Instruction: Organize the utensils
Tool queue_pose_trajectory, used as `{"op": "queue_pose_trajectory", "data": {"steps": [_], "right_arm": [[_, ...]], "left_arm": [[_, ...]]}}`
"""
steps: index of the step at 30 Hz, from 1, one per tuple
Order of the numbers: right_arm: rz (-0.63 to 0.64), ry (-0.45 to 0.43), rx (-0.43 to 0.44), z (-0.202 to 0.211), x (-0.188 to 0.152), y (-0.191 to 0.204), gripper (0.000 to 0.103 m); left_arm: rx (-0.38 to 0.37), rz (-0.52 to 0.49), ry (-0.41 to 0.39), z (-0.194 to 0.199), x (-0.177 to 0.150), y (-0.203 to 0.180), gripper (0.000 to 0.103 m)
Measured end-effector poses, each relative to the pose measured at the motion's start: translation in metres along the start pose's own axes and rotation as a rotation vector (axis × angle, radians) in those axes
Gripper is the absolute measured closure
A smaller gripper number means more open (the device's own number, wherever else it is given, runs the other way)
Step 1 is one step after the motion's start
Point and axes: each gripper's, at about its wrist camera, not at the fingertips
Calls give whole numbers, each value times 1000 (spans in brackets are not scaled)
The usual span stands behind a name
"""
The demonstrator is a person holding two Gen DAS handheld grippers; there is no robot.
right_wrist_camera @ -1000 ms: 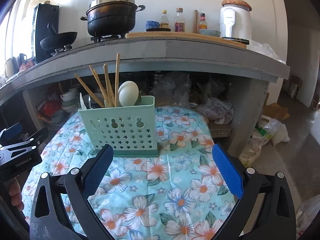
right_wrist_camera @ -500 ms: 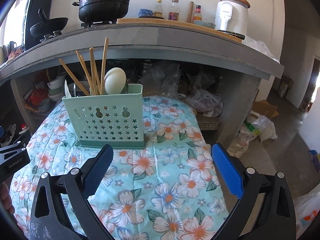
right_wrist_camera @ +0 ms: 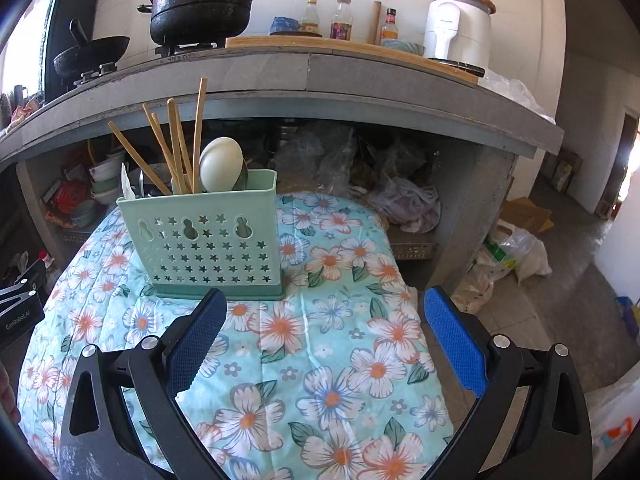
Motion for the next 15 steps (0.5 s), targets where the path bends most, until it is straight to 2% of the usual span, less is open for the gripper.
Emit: {"op": "queue_pose_trajectory", "data": {"steps": [15], "right_arm": [[2, -11, 7, 3, 3, 3, 8]], "left_arm": [[3, 8, 0, 1, 0, 3, 5]]}}
Point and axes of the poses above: each gripper's, at about its wrist camera, not at the fingertips, and z roughly against the way its jaws point, y to its left, x to its top, and after that the axes turned 8 degrees about -y, right-handed
